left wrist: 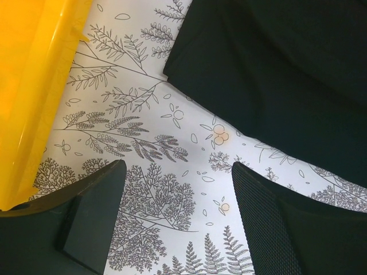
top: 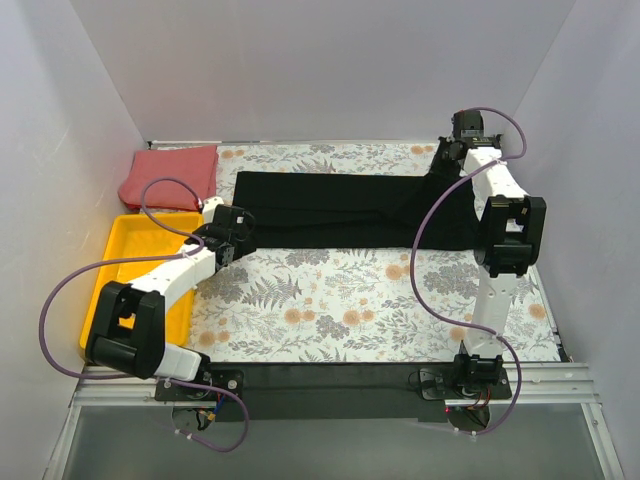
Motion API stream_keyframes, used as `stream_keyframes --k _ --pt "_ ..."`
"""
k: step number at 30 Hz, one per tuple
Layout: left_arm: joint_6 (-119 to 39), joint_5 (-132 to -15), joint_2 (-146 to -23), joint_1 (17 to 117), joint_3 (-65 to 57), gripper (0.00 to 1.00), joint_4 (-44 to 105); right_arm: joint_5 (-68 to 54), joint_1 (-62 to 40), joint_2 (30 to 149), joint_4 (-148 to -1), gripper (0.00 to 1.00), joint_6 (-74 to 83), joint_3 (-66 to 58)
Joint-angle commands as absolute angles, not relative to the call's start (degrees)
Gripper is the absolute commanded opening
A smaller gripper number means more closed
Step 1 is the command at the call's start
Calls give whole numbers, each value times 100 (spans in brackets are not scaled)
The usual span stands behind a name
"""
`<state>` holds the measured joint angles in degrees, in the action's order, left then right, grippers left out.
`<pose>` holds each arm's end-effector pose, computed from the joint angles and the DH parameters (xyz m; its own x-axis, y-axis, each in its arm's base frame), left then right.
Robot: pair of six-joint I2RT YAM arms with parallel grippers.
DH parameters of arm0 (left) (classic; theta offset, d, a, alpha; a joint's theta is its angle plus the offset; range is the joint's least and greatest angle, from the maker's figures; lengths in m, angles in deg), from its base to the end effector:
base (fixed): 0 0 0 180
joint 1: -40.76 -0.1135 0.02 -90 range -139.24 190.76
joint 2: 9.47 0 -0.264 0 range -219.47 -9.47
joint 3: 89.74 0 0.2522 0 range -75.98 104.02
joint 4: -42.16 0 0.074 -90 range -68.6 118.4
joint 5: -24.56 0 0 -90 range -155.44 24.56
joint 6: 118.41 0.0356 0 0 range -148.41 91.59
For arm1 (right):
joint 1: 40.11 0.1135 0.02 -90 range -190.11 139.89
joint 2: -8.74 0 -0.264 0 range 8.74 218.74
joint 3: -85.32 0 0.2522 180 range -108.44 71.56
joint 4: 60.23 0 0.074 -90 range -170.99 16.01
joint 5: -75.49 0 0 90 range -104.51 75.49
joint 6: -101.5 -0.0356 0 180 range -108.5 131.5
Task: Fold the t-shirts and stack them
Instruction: Fold the tshirt
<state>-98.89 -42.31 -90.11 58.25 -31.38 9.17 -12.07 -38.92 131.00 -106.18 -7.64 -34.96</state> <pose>0.2629 -0.0682 0.1906 -0.3212 -0.8076 -0.4946 -0.7178 0.5483 -0.4291 0.4862 0.0116 0.2467 -0.7173 0.3128 -0.6226 0.1968 0.9482 0.2495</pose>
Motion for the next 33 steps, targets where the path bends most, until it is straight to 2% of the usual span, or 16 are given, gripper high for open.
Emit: stream_keyframes --k 1,6,14,25,33 --pt "-9908 -4092 -9024 5860 -3115 73 968 -1082 -3940 13214 -10511 1 -871 -3795" --pt "-9943 -4110 -9050 5860 -3107 73 968 -924 -3950 13354 -10282 1 -1143 -3707" --pt "-10198 -4225 -9392 5860 -2502 57 959 -880 -4151 13320 -10028 1 -1355 -3602" --pt "-10409 -3943 -10921 5570 -1148 50 635 -431 -4257 13363 -9913 1 -1214 -3549" --pt "-10759 -3600 -11256 5447 -1102 47 274 -247 -4336 13381 -9860 1 -1135 -3426"
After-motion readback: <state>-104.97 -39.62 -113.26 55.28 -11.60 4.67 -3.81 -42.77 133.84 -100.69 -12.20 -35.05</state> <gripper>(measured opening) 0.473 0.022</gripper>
